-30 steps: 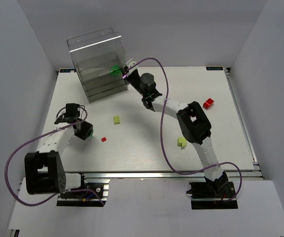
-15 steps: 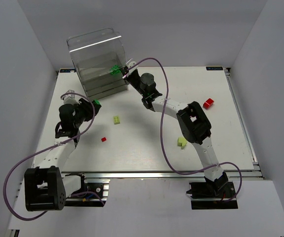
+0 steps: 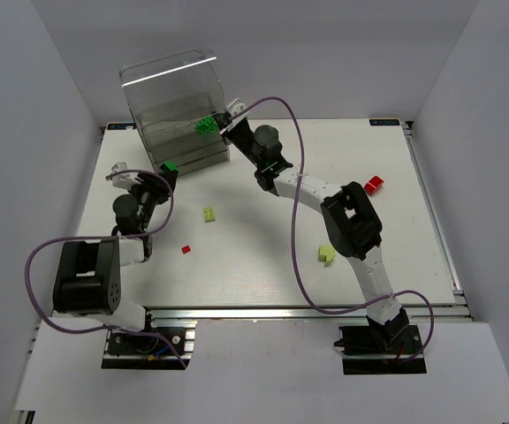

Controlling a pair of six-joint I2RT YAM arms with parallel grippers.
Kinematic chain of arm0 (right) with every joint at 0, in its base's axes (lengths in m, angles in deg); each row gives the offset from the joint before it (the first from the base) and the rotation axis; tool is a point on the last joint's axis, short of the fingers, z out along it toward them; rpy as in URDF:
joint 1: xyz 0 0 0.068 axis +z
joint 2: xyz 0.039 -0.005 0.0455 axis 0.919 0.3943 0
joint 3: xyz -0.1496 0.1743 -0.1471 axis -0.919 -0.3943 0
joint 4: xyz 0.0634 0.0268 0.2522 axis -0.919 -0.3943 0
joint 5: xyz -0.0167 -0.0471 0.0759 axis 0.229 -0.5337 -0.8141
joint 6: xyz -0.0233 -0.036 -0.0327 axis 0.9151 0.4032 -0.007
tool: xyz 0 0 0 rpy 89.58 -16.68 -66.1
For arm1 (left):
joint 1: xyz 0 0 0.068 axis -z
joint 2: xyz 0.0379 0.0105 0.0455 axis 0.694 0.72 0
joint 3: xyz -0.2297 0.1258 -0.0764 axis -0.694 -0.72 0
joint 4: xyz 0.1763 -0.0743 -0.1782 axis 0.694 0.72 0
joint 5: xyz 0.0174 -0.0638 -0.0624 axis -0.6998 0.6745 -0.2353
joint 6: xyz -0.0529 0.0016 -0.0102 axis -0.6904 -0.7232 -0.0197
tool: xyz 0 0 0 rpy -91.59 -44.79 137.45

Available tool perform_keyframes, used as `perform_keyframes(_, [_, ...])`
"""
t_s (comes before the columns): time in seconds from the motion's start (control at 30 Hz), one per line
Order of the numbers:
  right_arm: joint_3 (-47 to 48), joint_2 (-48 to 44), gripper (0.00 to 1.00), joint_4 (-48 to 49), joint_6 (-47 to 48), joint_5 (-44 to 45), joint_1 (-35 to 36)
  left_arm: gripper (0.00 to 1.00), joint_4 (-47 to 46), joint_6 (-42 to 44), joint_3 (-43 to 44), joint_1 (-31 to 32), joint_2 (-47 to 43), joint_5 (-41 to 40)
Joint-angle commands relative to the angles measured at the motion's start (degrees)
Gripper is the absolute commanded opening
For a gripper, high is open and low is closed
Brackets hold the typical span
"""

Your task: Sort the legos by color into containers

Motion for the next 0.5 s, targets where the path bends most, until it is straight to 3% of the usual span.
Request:
perform_keyframes(0.0, [2.5, -5.3, 0.0, 3.3, -0.8, -1.0, 0.0, 0.0, -16.6, -4.4, -0.1, 0.2, 3.9, -2.2])
perform_keyframes(0.2, [2.6, -6.1, 0.0, 3.2, -1.5, -1.8, 0.2, 0.0, -28.7, -9.5, 4.3, 0.8, 15.7, -2.6])
perform_keyframes(0.47, [2.5, -5.9, 0.0, 3.1, -2.2, -1.8, 0.1, 0.0, -28.1, -10.6, 8.9, 0.8, 19.4, -3.4])
